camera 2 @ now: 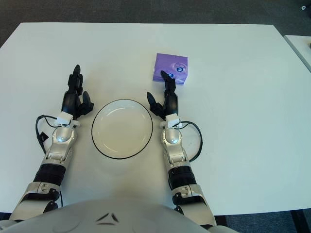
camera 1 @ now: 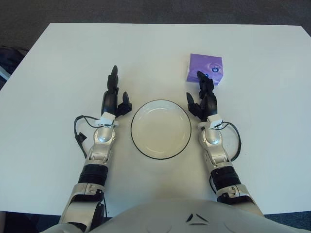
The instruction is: Put the tissue paper into the plate.
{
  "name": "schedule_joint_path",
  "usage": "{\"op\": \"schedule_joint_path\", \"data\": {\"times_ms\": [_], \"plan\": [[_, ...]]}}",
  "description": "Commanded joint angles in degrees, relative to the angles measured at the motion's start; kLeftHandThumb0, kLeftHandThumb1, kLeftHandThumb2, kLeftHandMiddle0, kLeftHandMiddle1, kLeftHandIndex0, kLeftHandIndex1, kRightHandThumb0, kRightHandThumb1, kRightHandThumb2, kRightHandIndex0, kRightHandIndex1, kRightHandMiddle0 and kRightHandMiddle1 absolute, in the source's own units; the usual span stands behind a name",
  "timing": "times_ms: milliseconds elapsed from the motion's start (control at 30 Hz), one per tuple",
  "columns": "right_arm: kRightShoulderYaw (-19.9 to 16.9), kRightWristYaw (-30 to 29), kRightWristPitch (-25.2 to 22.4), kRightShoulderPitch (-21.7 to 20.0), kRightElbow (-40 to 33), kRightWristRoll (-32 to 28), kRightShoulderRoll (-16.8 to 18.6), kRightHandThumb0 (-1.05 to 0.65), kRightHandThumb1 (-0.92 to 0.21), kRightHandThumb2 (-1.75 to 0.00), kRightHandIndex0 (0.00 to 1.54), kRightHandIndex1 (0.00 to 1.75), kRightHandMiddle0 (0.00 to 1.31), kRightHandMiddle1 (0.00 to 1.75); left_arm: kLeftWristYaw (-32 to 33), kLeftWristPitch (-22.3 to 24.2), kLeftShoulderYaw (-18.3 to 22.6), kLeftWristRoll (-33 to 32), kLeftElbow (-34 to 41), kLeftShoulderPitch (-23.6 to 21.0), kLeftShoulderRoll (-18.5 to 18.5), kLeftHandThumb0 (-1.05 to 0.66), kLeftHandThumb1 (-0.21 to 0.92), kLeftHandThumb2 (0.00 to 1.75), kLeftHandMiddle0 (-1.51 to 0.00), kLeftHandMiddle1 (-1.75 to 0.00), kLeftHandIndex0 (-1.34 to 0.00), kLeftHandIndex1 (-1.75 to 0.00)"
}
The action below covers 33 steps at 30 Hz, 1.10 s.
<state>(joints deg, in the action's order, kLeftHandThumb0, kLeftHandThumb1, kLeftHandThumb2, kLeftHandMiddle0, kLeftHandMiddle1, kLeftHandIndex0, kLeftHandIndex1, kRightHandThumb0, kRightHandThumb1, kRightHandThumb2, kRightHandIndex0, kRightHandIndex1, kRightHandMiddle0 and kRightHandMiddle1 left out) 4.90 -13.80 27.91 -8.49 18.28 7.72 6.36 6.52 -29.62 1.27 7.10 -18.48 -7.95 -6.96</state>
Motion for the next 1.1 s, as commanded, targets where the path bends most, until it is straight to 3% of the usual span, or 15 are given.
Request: {"op": "schedule_joint_path", "data": {"times_ms": [0,1067], "plan": [[-0.06,0.14,-1.61,5.49,3.15,0.3,0.03,-0.6,-0.86,-0.5,0.34,0.15,0.0,0.59,0.14,0.32,-0.4,0.51,-3.55,4.03,0.82,-0.82,0.92,0.94,-0.11,0.0,0.0,-0.23],[1.08,-0.17,-1.55,7.47,0.99,0.68,0.12,-0.61,-0.88,-0.5,0.3,0.19,0.0,0.55,1.21,-1.02,-0.67,1.98,-3.14,5.41,0.76,-0.83,0.92,0.97,-0.12,0.0,0.0,-0.24]]}}
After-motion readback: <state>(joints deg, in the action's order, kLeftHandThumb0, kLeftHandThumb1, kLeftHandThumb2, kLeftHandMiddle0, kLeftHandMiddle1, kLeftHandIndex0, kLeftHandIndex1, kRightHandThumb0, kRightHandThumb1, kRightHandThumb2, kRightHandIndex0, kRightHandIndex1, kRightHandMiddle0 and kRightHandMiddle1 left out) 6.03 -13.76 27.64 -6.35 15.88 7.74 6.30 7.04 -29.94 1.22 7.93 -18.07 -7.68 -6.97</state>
